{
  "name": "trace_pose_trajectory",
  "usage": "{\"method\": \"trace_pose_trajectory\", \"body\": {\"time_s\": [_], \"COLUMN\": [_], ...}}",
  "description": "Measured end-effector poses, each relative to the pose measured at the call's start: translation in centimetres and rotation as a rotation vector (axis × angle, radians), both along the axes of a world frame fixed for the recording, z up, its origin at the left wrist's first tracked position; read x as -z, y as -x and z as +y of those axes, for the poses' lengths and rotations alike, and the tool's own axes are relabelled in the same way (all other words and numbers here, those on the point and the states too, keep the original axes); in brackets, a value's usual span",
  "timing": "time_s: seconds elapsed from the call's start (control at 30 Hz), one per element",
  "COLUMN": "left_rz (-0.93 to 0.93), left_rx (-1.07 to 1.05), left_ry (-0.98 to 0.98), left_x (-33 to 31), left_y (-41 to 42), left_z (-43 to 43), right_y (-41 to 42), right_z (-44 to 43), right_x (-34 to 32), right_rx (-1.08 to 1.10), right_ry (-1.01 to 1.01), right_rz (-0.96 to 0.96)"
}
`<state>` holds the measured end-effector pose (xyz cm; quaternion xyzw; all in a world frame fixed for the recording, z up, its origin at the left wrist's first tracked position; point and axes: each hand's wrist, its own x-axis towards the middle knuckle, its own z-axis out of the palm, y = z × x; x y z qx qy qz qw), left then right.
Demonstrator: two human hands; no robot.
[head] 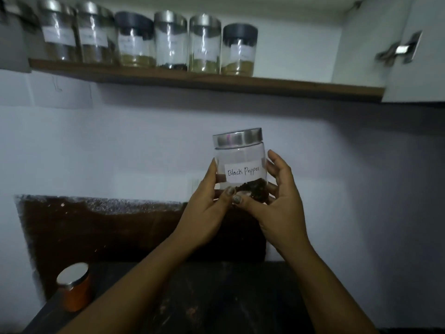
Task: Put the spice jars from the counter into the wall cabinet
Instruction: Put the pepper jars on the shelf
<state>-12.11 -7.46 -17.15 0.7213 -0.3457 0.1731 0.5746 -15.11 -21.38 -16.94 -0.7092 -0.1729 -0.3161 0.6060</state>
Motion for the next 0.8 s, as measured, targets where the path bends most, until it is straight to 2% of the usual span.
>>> {"method": "trace_pose_trajectory", "body": {"time_s": [0.2, 0.37, 0.43, 0.5, 0.53, 0.6, 0.8], "left_rz": [-0.162, -0.316, -0.361, -0.317, -0.369, -0.35, -0.348], "left_rx": [0.009, -0.135, -0.115, -0.097, -0.146, -0.184, -0.281], "left_ry": [-0.003, 0.021, 0.035, 0.065, 0.103, 0.116, 0.103], "left_x": [-6.8, -12.4, -14.1, -14.7, -17.2, -18.2, -20.0], "left_y": [-3.4, -7.2, -8.8, -9.8, -11.5, -13.3, -17.1], "left_z": [-4.4, -7.9, -9.2, -9.6, -11.5, -12.1, -13.9], "right_y": [-3.6, -7.3, -9.3, -10.4, -12.6, -14.3, -19.5], "right_z": [-3.9, -7.0, -8.3, -8.5, -10.1, -10.8, -12.7], "right_x": [-5.9, -11.5, -13.2, -14.0, -16.6, -17.8, -18.9], "right_rx": [0.121, 0.242, 0.251, 0.266, 0.295, 0.314, 0.441], "right_ry": [0.076, 0.116, 0.137, 0.138, 0.148, 0.184, 0.198], "right_rz": [-0.129, -0.229, -0.263, -0.234, -0.298, -0.292, -0.289]}}
